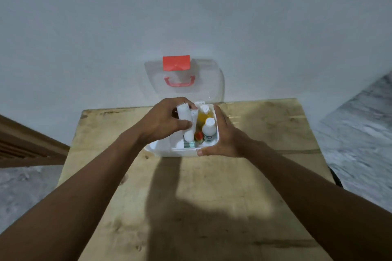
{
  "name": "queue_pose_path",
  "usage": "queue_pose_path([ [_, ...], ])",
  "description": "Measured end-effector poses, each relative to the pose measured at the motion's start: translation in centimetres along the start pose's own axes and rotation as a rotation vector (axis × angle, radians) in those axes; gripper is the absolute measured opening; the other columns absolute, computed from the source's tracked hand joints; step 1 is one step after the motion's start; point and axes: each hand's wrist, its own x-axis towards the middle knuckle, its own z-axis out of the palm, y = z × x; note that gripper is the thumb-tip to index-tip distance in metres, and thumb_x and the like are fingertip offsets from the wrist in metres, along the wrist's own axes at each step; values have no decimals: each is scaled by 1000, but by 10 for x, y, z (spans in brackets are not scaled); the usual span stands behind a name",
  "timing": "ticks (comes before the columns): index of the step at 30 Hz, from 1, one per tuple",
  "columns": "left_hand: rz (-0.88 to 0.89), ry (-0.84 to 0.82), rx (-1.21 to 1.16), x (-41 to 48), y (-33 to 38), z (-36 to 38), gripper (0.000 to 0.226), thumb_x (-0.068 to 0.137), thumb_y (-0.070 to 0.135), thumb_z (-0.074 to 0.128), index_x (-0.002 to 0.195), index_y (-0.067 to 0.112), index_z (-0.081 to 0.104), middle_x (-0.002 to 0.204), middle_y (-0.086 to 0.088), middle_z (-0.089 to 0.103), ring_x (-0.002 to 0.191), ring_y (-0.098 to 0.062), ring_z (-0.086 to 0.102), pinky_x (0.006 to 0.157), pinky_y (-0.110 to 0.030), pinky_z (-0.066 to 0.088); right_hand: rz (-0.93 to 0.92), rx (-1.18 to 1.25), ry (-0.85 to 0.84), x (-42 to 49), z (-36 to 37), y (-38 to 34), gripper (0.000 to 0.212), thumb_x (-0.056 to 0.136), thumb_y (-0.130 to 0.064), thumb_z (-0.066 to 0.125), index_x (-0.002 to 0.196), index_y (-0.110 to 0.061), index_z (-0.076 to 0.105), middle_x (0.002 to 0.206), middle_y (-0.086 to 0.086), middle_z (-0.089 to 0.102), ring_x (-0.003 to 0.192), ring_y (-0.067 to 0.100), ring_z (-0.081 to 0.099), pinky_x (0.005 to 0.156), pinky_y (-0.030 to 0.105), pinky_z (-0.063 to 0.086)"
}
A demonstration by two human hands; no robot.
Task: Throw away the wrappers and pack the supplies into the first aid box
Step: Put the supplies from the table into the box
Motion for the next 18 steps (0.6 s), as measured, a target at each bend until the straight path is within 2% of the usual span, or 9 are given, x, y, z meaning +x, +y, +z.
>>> queue_pose_path([
  [3,24,-67,-44,8,-3,0,31,76,3,74,101,19,69,96,11,72,86,-3,67,77,-18,54,-5,5,13,-1,-1,-4,144,44,-73,85,154,-27,6,157,-8,24,144,16,31,109,47,43],
  [7,85,-135,-29,17,-11,3,32,73,8,75,101,21,70,99,8,73,92,-10,69,84,-32,57,-45,-19,18,-3,-1,-10,135,52,-56,91,152,-27,5,154,-11,24,143,11,31,111,44,41],
  [10,129,-154,-14,20,-16,9,33,70,9,75,96,28,69,94,11,72,89,-8,68,81,-35,57,-18,-29,-2,-4,-1,-13,139,52,-58,90,153,-29,-1,158,-14,15,146,9,24,114,42,39],
  [13,146,-152,-26,21,-21,19,37,68,6,77,94,30,68,94,10,71,87,-15,68,78,-36,57,41,-52,-32,-5,1,-12,147,48,-67,86,152,-33,-12,161,-15,5,148,10,19,115,43,36],
  [15,160,-158,-35,21,-24,24,37,70,4,78,96,27,68,98,8,70,88,-14,67,77,-29,57,72,-69,-40,-5,1,-11,151,46,-73,82,151,-34,-18,163,-13,1,150,13,17,115,45,35],
  [18,203,-166,-1,16,-28,32,36,71,2,76,100,23,70,97,9,68,91,-6,63,76,-14,52,69,-69,-62,-5,1,-13,147,53,-64,86,151,-35,-20,164,-14,-1,151,12,12,118,44,31],
])
